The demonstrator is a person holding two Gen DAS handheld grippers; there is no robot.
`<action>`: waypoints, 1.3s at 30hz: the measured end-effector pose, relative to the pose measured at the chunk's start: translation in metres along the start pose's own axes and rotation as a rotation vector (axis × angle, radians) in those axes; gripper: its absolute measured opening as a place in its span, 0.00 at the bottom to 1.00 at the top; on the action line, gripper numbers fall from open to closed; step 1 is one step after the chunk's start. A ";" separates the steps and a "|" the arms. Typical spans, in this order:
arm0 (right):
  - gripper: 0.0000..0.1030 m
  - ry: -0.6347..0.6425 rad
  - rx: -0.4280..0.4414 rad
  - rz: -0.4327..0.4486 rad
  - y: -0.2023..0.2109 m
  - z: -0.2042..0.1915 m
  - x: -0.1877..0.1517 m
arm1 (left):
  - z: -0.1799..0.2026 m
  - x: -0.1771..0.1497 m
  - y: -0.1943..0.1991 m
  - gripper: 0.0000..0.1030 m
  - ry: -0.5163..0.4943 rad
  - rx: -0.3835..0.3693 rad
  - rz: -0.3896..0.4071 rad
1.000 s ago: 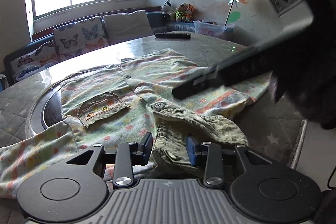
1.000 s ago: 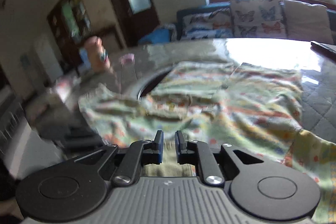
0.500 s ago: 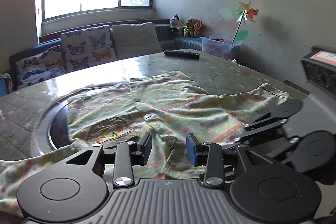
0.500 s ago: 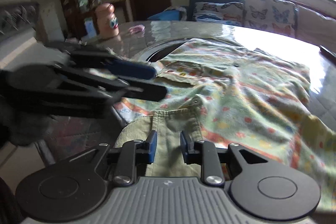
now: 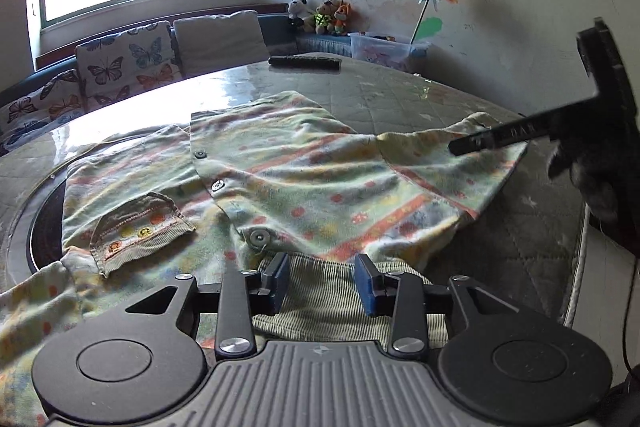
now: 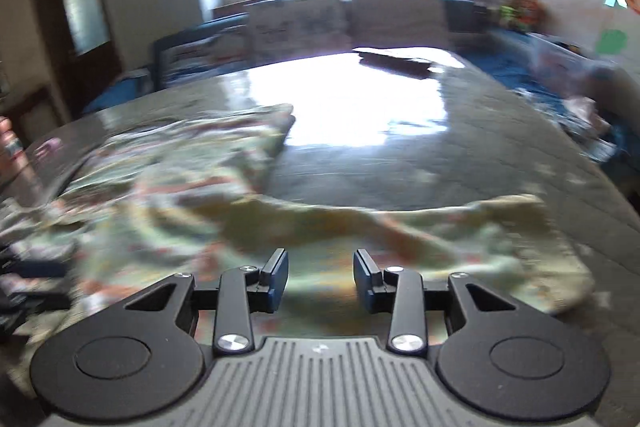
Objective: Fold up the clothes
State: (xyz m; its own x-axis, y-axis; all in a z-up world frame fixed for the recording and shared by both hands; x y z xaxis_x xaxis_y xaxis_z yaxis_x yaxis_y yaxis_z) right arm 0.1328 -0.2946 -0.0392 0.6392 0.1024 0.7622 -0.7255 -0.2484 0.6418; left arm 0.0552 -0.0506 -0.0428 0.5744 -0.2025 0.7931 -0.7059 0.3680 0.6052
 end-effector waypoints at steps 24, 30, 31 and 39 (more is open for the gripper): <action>0.58 -0.102 -0.307 0.070 0.004 0.083 0.003 | 0.002 -0.002 0.000 0.54 -0.010 -0.007 0.001; 0.58 -0.175 -0.331 0.063 0.015 0.098 -0.015 | 0.001 0.000 0.005 0.69 -0.007 0.018 0.019; 0.58 -0.185 -0.332 0.063 0.016 0.099 -0.017 | 0.001 0.001 0.006 0.71 -0.007 0.021 0.023; 0.44 -0.245 -0.329 0.075 0.017 0.102 -0.023 | 0.003 0.005 0.014 0.95 -0.002 0.042 0.051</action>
State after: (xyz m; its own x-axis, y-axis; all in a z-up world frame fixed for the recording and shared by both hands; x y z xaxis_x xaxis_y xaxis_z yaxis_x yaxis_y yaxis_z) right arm 0.1322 -0.3994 -0.0543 0.5946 -0.1463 0.7906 -0.7896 0.0791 0.6085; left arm 0.0476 -0.0494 -0.0301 0.5364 -0.1860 0.8232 -0.7513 0.3393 0.5661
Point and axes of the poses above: each gripper's, at about its wrist camera, not at the fingertips, and y roughly against the way its jaws point, z to its right, x to its top, the point moved 4 cm from there along -y, roughly the way its jaws point, and after that the axes turned 3 degrees about y, right-handed, at the moved point
